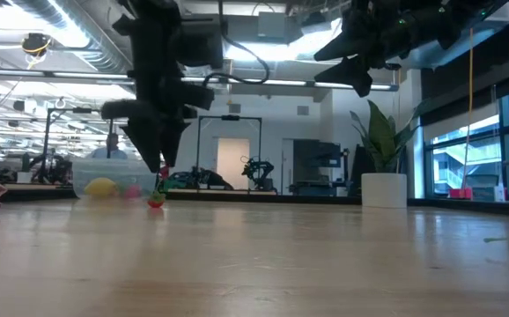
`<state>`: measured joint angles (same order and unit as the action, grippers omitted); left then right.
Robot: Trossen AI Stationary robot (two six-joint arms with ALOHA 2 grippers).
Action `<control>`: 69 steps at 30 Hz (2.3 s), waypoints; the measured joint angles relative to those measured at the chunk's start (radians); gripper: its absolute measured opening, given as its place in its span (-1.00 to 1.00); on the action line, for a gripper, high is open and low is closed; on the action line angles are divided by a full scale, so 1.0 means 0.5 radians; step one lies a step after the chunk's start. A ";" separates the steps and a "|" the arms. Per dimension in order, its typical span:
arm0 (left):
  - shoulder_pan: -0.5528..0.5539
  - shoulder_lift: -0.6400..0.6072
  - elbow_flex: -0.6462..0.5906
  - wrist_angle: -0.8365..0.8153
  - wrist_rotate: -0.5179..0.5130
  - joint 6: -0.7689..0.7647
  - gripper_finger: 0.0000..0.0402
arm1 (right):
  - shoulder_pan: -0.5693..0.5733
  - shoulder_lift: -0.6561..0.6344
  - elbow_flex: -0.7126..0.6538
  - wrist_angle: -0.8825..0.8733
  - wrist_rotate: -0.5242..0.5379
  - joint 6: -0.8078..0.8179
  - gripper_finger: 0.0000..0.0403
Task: Pick and placing Produce into tupperware
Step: Put the red strawberry into the transparent container
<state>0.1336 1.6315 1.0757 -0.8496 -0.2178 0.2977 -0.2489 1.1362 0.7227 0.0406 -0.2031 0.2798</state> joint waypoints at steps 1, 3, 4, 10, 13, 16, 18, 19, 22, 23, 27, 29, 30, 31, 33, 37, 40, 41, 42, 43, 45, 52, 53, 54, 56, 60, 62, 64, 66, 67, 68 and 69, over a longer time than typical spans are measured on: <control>0.003 0.005 -0.025 0.030 0.005 -0.002 0.11 | 0.000 0.000 0.000 0.000 0.000 0.000 0.12; 0.008 0.008 -0.095 0.084 0.009 -0.003 0.11 | 0.000 0.000 0.000 0.000 0.000 -0.003 0.12; 0.008 0.013 -0.122 0.145 0.009 -0.009 0.11 | -0.001 0.000 0.000 0.000 0.000 -0.004 0.12; 0.008 0.018 -0.260 0.243 -0.014 -0.098 0.11 | -0.001 0.000 0.000 0.004 0.001 -0.008 0.12; 0.006 0.018 -0.344 0.311 -0.076 -0.133 0.11 | -0.001 0.000 0.000 0.007 0.001 -0.018 0.12; 0.008 0.018 -0.403 0.417 -0.207 -0.221 0.11 | -0.001 0.001 0.000 0.020 0.002 -0.024 0.12; 0.010 0.018 -0.439 0.472 -0.228 -0.256 0.11 | -0.001 0.001 0.000 0.020 0.002 -0.024 0.12; 0.013 0.018 -0.452 0.504 -0.227 -0.265 0.11 | -0.001 0.001 0.000 0.020 0.002 -0.024 0.12; 0.016 0.017 -0.475 0.562 -0.226 -0.278 0.11 | -0.001 0.001 0.000 0.026 0.002 -0.024 0.12; 0.016 0.016 -0.482 0.575 -0.226 -0.278 0.11 | -0.001 0.001 0.000 0.027 0.002 -0.024 0.12; 0.015 0.014 -0.491 0.605 -0.228 -0.278 0.11 | -0.001 0.001 0.000 0.034 0.002 -0.024 0.12; 0.016 0.014 -0.492 0.610 -0.228 -0.278 0.11 | -0.001 0.001 0.000 0.038 0.002 -0.024 0.12; 0.016 0.014 -0.492 0.614 -0.228 -0.278 0.11 | -0.001 0.001 0.000 0.038 0.002 -0.024 0.12; 0.016 0.014 -0.492 0.618 -0.228 -0.278 0.11 | -0.001 0.001 0.000 0.039 0.002 -0.024 0.12; 0.020 0.014 -0.493 0.637 -0.228 -0.281 0.11 | -0.001 0.001 0.000 0.040 0.002 -0.024 0.12; 0.069 0.021 -0.493 0.653 -0.156 -0.364 0.11 | -0.001 0.001 0.000 0.044 0.002 -0.023 0.12; 0.122 0.020 -0.492 0.656 -0.043 -0.378 0.11 | -0.001 0.001 0.000 0.045 0.002 -0.023 0.12; 0.135 0.020 -0.492 0.658 -0.027 -0.374 0.11 | -0.001 0.001 0.000 0.045 0.002 -0.023 0.12; 0.147 0.021 -0.492 0.660 -0.019 -0.372 0.11 | -0.001 0.001 0.000 0.045 0.002 -0.023 0.12; 0.156 0.021 -0.492 0.660 -0.010 -0.373 0.11 | -0.001 0.001 0.000 0.045 0.002 -0.023 0.12; 0.176 0.021 -0.492 0.663 0.015 -0.374 0.11 | -0.001 0.001 0.000 0.045 0.002 -0.023 0.12; 0.201 0.024 -0.492 0.677 0.061 -0.381 0.05 | -0.001 0.001 0.000 0.045 0.002 -0.023 0.12; 0.201 0.024 -0.492 0.679 0.067 -0.382 0.04 | -0.001 0.001 0.000 0.045 0.002 -0.031 0.12; 0.201 0.025 -0.492 0.679 0.075 -0.383 0.02 | -0.001 0.001 0.000 0.045 0.002 -0.038 0.12; 0.203 0.025 -0.492 0.682 0.091 -0.384 -0.02 | -0.001 0.001 0.000 0.045 0.002 -0.043 0.12; 0.204 0.026 -0.492 0.686 0.102 -0.385 -0.09 | -0.001 0.001 0.000 0.045 0.002 -0.043 0.12; 0.204 0.026 -0.492 0.688 0.106 -0.386 -0.13 | -0.001 0.001 0.000 0.044 0.002 -0.043 0.12; 0.204 0.027 -0.492 0.689 0.111 -0.387 -0.18 | -0.001 0.001 0.000 0.044 0.002 -0.044 0.12; 0.204 0.027 -0.492 0.689 0.116 -0.390 -0.24 | -0.001 0.001 0.000 0.044 0.002 -0.044 0.12; 0.203 0.028 -0.492 0.689 0.119 -0.390 -0.28 | -0.001 0.001 0.000 0.044 0.002 -0.044 0.12; 0.203 0.028 -0.492 0.689 0.123 -0.390 -0.32 | -0.001 0.001 0.000 0.044 0.002 -0.044 0.12; 0.203 0.029 -0.492 0.689 0.126 -0.390 -0.36 | -0.001 0.001 0.000 0.044 0.002 -0.044 0.12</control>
<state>0.2349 1.6458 0.8295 -0.5049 -0.1548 0.1025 -0.2493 1.1366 0.7227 0.0628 -0.2020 0.2577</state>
